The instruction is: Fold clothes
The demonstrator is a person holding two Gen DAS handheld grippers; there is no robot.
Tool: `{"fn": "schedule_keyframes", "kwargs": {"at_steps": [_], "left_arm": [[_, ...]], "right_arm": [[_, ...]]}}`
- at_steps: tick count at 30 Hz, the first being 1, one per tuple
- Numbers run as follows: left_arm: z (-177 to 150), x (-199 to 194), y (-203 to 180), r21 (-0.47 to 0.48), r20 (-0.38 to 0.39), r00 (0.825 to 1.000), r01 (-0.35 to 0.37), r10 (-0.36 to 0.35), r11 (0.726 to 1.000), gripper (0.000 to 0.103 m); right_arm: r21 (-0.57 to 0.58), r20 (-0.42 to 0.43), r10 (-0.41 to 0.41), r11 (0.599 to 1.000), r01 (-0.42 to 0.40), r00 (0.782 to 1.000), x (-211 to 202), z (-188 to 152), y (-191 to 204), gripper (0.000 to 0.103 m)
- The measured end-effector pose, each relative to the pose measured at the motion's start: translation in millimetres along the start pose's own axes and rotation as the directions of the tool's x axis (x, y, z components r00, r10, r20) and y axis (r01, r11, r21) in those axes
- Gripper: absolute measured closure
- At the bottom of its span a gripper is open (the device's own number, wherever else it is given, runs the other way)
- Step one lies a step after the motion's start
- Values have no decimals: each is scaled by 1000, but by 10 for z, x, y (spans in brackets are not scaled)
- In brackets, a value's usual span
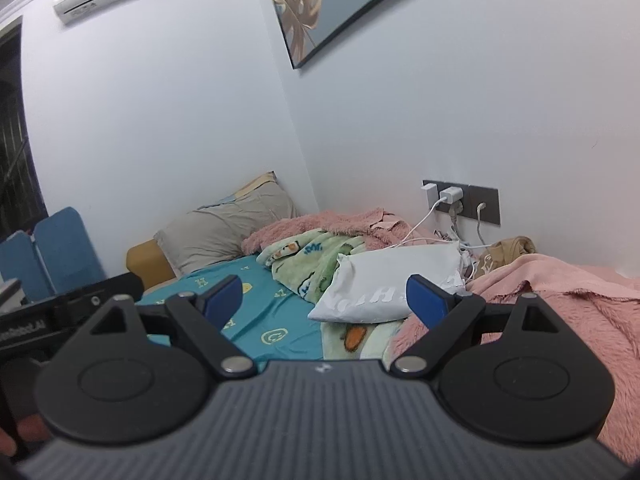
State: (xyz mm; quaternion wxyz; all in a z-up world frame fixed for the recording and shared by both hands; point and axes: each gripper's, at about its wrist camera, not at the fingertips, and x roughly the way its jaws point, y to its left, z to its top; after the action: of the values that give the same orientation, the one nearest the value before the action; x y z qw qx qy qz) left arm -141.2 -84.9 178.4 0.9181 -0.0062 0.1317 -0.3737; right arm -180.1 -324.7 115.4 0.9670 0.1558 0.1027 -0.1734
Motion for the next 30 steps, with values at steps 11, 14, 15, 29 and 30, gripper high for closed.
{"fn": "schedule_keyframes", "kwargs": {"at_steps": [11, 14, 15, 29, 30], "left_arm": [[-261, -354, 150, 30, 30, 997, -68, 67, 997, 0], [-285, -321, 211, 27, 17, 997, -69, 69, 997, 0], [-287, -309, 227, 26, 11, 998, -68, 68, 997, 0], [-270, -401, 201, 39, 25, 996, -83, 82, 996, 0], [-274, -407, 189, 42, 24, 996, -85, 84, 996, 0]], "right_arm": [[-99, 65, -34, 994, 41, 997, -90, -191, 324, 13], [-115, 67, -39, 992, 47, 997, -72, -224, 363, 13], [-117, 67, -40, 992, 48, 997, -67, -229, 372, 13], [-149, 70, -45, 987, 55, 997, -85, -274, 492, 13], [-150, 68, -46, 987, 56, 997, -91, -275, 497, 13]]}}
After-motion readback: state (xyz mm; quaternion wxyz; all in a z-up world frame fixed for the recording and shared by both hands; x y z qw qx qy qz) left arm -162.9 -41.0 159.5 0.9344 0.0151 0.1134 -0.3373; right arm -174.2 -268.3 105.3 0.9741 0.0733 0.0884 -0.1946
